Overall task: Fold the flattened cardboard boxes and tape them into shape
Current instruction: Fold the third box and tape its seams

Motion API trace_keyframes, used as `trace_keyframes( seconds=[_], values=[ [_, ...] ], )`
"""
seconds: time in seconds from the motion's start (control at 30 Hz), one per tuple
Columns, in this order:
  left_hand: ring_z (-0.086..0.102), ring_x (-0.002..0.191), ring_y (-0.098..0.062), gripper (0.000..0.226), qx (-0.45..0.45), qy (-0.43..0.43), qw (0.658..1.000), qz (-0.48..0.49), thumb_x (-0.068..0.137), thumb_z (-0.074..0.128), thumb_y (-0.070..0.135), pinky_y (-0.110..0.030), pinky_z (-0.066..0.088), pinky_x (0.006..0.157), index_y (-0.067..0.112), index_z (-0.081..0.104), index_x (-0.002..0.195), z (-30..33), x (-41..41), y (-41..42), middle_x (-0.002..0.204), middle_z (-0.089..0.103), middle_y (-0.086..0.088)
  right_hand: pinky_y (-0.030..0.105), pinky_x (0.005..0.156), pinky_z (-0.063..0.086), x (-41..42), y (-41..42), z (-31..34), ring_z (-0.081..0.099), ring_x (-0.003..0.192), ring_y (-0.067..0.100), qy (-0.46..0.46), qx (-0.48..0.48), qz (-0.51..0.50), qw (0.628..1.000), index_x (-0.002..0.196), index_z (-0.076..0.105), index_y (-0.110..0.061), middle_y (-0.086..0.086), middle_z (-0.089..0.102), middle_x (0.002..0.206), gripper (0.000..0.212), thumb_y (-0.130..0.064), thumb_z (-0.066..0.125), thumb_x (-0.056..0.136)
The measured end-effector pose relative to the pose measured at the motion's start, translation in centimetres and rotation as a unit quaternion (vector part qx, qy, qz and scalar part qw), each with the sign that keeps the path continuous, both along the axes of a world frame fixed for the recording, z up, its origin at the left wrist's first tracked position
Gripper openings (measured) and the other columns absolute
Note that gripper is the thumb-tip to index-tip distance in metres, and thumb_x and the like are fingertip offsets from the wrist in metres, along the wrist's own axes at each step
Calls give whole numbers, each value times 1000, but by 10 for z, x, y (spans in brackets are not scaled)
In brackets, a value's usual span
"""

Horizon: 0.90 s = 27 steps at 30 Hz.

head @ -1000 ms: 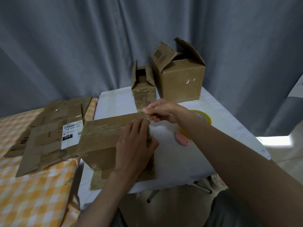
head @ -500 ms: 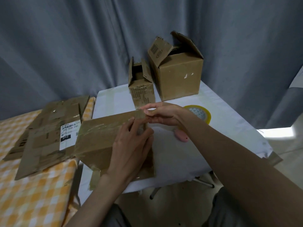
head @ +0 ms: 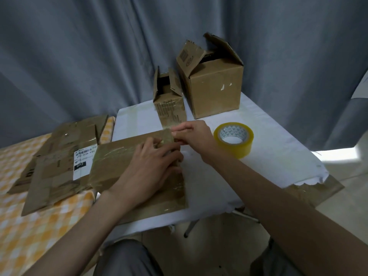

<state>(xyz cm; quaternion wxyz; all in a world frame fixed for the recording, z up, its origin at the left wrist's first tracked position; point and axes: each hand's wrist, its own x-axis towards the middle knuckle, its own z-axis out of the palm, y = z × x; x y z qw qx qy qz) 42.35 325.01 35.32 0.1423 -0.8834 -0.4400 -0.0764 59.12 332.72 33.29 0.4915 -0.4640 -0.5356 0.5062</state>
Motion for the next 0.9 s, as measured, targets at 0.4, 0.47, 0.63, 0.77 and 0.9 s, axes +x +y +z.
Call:
trace_keyframes(
  seconds=[0.4, 0.47, 0.63, 0.77, 0.9],
  values=[
    [43, 111, 1, 65, -49, -188, 981, 28, 83, 50, 64, -15, 35, 88, 27, 42, 136, -8, -8, -4, 129, 46, 12, 36, 112, 42, 22, -39, -3, 49, 136, 20, -200, 63, 195, 958, 149, 43, -15, 8, 55, 145, 66, 19, 42, 93],
    [41, 112, 3, 65, -40, -187, 981, 33, 83, 51, 63, -12, 34, 87, 28, 43, 137, -10, -8, -4, 131, 44, 12, 36, 110, 45, 32, -38, 6, 51, 135, 20, -168, 16, 234, 958, 147, 47, -14, 8, 55, 144, 63, 19, 37, 95],
    [49, 113, -4, 61, -30, -201, 978, 43, 81, 63, 53, -21, 43, 93, 24, 50, 133, -10, -7, -3, 130, 49, 11, 41, 114, 42, 38, -46, 13, 41, 141, 11, -198, 0, 306, 931, 155, 33, -21, 0, 44, 154, 73, 18, 40, 94],
    [49, 113, -1, 50, -68, -219, 973, 33, 85, 62, 54, -19, 42, 92, 24, 59, 126, 1, -10, 3, 127, 51, 15, 35, 98, 55, 36, -49, 10, 61, 120, 16, -139, -32, 250, 957, 143, 54, -23, 3, 62, 133, 42, -12, 51, 102],
    [53, 114, -10, 34, -95, -271, 958, 19, 104, 41, 38, -33, 43, 100, 18, 65, 119, 22, -12, 28, 120, 59, 4, 34, 77, 63, 22, -54, 10, 74, 87, 15, -93, 5, 97, 991, 107, 78, -13, 2, 77, 95, 26, -32, 71, 91]
  ],
)
